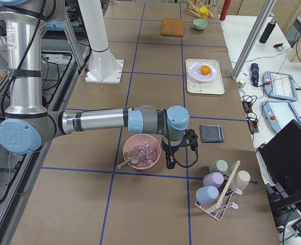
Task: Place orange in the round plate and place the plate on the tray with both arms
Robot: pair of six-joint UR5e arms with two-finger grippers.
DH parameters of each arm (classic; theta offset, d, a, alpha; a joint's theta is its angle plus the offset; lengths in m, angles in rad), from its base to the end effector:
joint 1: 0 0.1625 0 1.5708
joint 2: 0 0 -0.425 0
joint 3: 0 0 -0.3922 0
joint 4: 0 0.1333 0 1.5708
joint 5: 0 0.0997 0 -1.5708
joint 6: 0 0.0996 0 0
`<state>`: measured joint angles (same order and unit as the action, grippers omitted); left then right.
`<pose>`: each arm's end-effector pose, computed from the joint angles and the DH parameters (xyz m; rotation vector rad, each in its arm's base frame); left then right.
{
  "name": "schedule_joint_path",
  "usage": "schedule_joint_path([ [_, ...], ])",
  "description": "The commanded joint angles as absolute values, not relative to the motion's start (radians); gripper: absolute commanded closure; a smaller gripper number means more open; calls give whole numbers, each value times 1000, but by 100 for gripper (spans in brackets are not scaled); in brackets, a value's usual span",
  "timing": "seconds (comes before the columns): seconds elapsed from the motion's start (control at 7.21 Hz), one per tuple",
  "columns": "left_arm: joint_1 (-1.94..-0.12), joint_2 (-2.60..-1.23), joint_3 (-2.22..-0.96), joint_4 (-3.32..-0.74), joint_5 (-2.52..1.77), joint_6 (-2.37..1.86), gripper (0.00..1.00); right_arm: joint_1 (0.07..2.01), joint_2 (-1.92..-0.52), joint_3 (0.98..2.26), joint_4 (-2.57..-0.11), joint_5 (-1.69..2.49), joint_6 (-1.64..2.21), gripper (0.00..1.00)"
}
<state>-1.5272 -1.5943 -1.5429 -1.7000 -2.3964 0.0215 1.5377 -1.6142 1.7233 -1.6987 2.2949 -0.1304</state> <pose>-0.0378 -0.5117 0.6437 0.1086 0.8261 0.1128 0.0517 -0.4717 0.6209 0.0173 -0.7248 -0.1495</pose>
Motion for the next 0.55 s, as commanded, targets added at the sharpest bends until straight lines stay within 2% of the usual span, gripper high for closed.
schedule_joint_path([
  [0.0, -1555, -1582, -1543, -1692, -2391, 60, 1, 1557, -1618, 1709, -1709, 2243, -132, 0],
  [0.42, -1555, -1580, -1536, -1692, -2390, 57, 1, 1569, -1625, 1694, -1707, 2252, -130, 0],
])
